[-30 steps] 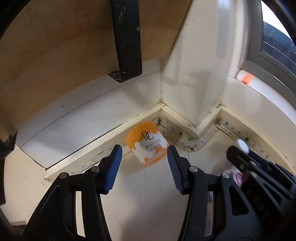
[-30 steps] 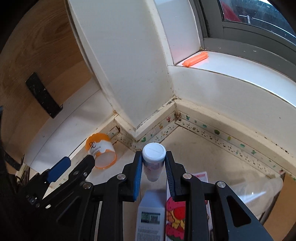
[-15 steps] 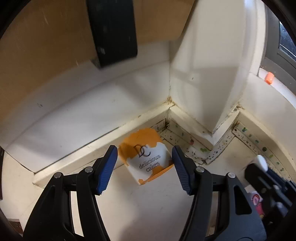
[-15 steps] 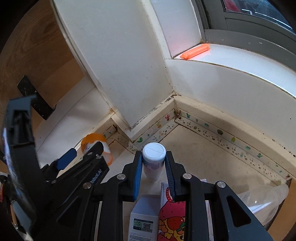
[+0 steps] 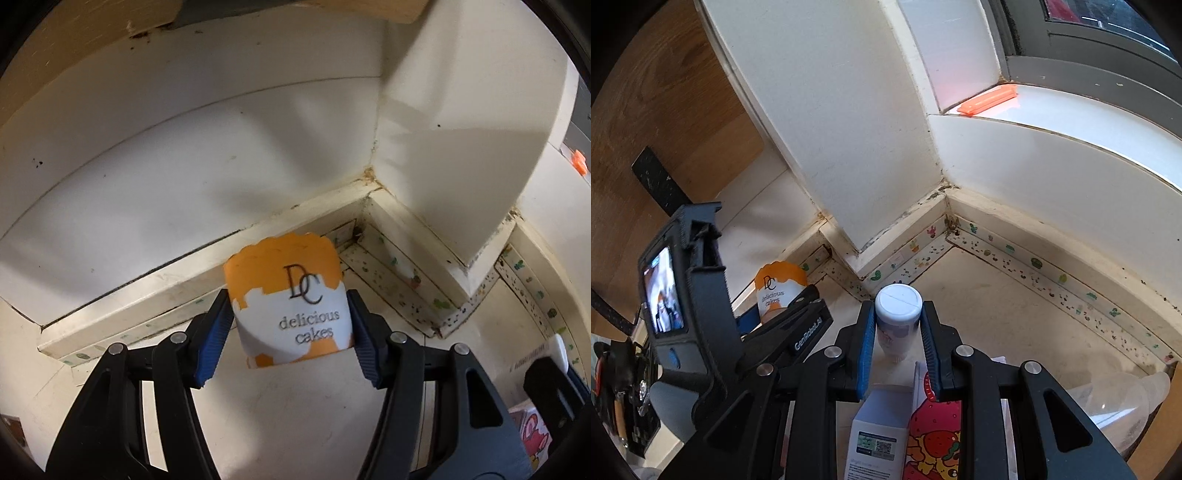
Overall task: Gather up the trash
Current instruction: 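Carry the paper cup with the left tool while the right tool carries the bottle to the bin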
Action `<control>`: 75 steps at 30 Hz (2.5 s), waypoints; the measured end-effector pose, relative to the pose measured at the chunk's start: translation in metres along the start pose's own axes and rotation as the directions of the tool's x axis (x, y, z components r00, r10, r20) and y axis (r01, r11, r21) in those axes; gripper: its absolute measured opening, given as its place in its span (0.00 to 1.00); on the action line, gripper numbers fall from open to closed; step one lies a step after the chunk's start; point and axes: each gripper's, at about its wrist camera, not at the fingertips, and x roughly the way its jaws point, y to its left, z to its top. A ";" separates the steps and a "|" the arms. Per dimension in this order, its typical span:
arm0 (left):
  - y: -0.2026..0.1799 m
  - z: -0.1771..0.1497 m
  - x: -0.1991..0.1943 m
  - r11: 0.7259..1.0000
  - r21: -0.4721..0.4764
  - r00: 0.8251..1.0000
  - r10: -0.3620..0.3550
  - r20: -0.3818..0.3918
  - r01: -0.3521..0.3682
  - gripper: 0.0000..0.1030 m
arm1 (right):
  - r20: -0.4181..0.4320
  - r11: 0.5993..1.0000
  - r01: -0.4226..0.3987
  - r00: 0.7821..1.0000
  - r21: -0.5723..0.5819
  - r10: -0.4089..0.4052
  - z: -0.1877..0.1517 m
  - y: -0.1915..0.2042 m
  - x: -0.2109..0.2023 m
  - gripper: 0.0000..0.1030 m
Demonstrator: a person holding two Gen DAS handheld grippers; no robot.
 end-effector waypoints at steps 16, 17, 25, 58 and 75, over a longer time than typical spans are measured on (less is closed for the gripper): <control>0.022 -0.022 -0.033 0.997 0.072 0.999 -0.007 0.036 0.005 0.50 | -0.005 1.000 -0.001 1.000 -0.009 0.001 -0.007 0.009 -0.002 0.23; 0.025 -0.025 -0.038 0.996 0.087 0.999 -0.012 0.035 0.009 0.50 | -0.005 1.000 0.000 1.000 -0.008 0.000 -0.008 0.011 -0.005 0.23; 0.058 -0.053 -0.099 0.983 0.174 0.997 -0.073 0.039 0.065 0.50 | -0.006 1.000 0.014 1.000 0.002 -0.014 -0.033 0.033 -0.039 0.23; 0.374 -0.187 -0.321 0.609 0.636 0.837 -0.535 -0.113 0.475 0.50 | 0.070 0.950 0.195 0.973 0.245 -0.218 -0.365 0.339 -0.270 0.23; 0.402 -0.304 -0.282 0.431 0.669 0.786 -0.452 -0.422 0.606 0.50 | -0.121 0.917 0.228 0.972 0.327 -0.199 -0.526 0.372 -0.228 0.23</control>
